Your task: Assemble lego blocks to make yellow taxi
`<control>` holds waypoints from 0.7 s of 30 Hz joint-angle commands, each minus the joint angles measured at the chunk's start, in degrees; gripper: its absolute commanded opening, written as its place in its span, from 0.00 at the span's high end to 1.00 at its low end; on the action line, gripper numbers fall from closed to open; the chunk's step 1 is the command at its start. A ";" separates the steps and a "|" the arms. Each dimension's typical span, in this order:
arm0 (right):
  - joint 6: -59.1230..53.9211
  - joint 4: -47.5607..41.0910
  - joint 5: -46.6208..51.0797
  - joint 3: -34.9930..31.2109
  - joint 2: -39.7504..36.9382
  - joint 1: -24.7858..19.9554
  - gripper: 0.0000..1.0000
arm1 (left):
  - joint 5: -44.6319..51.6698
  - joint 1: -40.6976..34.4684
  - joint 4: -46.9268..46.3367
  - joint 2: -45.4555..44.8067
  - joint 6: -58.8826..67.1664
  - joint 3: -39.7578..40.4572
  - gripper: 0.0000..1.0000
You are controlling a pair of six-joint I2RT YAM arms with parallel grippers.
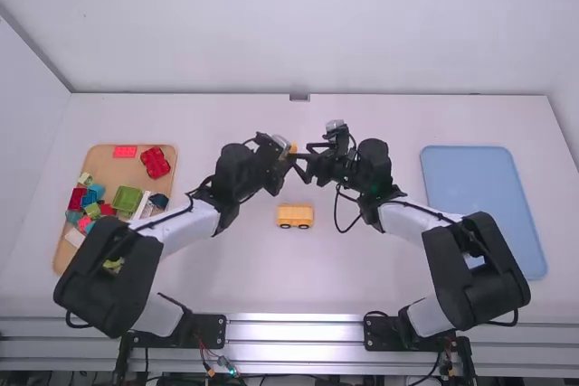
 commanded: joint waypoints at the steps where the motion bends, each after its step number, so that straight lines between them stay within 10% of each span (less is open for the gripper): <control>1: -0.07 0.11 0.50 -0.13 -0.72 -0.11 0.18 | 0.72 -1.77 0.46 0.02 -0.42 -0.35 0.98; 21: 0.20 1.44 0.09 -0.07 1.57 2.34 0.56 | 0.61 -2.93 0.83 0.02 0.04 -0.35 0.99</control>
